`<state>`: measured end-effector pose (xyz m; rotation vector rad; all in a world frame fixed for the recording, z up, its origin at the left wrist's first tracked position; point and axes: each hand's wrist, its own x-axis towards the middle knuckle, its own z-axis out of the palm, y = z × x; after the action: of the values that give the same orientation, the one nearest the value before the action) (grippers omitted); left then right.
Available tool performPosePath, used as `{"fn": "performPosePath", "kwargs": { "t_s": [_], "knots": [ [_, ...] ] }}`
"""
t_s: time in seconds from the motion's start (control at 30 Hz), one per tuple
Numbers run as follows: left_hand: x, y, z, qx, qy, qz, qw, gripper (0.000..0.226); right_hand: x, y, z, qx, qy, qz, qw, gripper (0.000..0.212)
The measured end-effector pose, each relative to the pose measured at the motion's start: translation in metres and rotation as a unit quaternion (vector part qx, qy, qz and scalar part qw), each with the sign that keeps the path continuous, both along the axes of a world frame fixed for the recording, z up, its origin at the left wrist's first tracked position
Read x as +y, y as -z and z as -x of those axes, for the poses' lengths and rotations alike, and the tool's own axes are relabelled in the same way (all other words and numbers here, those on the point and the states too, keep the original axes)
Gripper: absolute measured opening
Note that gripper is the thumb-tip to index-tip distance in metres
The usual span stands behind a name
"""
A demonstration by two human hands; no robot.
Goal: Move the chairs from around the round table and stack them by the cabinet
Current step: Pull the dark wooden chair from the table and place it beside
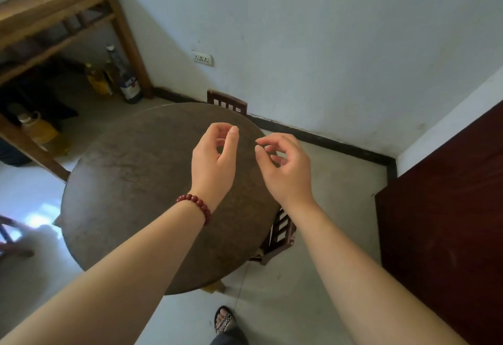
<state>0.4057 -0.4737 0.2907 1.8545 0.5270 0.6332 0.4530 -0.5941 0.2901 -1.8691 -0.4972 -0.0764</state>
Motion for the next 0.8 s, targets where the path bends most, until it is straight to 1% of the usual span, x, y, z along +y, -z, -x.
{"fn": "performPosePath", "kwargs": {
  "t_s": [0.2, 0.4, 0.6, 0.7, 0.8],
  "knots": [
    [-0.006, 0.006, -0.038, 0.019, -0.008, 0.009, 1.000, 0.023, -0.005, 0.012, -0.046, 0.015, -0.004, 0.008, 1.000, 0.007],
    [-0.021, 0.028, -0.064, 0.048, -0.034, 0.014, 0.998, 0.018, -0.017, 0.034, -0.085, 0.039, -0.044, 0.017, 0.998, 0.009],
    [-0.066, 0.059, -0.095, 0.064, -0.105, 0.019, 0.992, 0.013, -0.048, 0.059, -0.132, 0.057, -0.123, 0.014, 0.991, 0.011],
    [-0.095, 0.074, -0.110, 0.061, -0.153, 0.017, 0.986, 0.009, -0.066, 0.071, -0.154, 0.071, -0.187, 0.018, 0.980, 0.012],
    [-0.120, 0.087, -0.120, 0.060, -0.194, 0.031, 0.979, 0.010, -0.080, 0.083, -0.172, 0.075, -0.238, 0.028, 0.968, 0.013]
  ]
}}
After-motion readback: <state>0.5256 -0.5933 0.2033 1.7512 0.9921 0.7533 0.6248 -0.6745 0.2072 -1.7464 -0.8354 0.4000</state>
